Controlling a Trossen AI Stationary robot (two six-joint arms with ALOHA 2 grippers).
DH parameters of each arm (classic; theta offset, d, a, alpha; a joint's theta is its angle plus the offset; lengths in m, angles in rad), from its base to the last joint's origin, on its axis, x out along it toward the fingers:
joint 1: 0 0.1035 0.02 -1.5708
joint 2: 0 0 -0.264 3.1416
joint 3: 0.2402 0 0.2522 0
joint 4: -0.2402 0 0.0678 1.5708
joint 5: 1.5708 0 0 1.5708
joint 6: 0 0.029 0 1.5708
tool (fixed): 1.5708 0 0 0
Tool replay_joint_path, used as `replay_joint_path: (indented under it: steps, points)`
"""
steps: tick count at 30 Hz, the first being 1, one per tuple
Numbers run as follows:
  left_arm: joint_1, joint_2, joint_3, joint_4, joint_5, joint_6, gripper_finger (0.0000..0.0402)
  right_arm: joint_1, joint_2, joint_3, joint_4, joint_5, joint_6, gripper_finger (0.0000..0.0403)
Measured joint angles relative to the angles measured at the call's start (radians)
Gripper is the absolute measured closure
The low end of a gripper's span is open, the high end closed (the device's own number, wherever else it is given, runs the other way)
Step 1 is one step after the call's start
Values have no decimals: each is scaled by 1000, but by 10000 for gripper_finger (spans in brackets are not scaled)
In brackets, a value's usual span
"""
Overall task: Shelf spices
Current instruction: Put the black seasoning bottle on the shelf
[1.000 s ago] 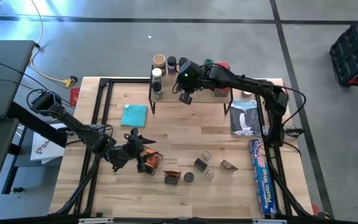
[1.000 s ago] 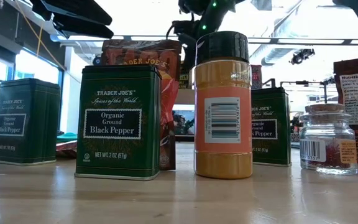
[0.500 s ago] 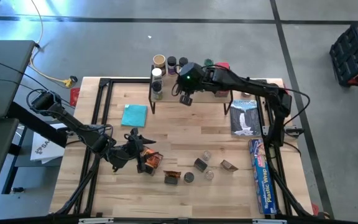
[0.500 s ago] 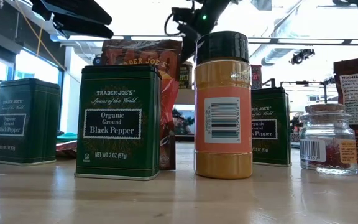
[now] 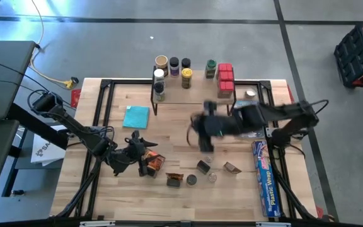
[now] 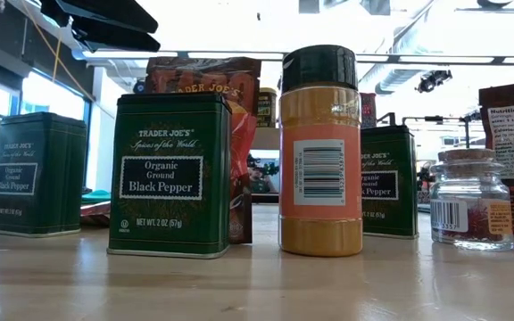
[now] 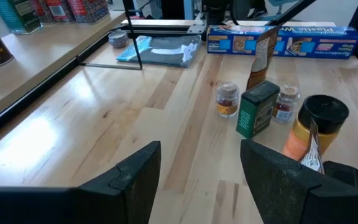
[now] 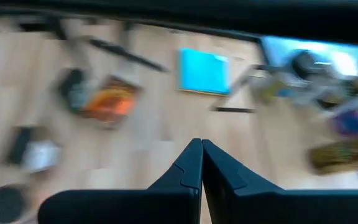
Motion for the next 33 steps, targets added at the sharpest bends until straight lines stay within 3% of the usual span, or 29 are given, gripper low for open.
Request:
replay_joint_path:
  steps: [8, 15, 20, 29, 33]
  points:
    - [0, 52, 0, 109, -4, 48, 186, 333, 68, -1, -7, -9, 185, 401]
    - [0, 108, 0, 188, -24, 54, 186, 414, 187, -1, -41, -48, 372, 385]
    - [0, 138, 0, 227, -26, 44, 186, 394, 267, -1, -49, -58, 420, 314]
    - [-17, 138, 1, 228, -3, -6, 186, 344, 359, -2, -51, -134, 489, 124]
    - [-29, 138, 1, 228, 1, -9, 186, 320, 368, -1, -49, -135, 554, 75]
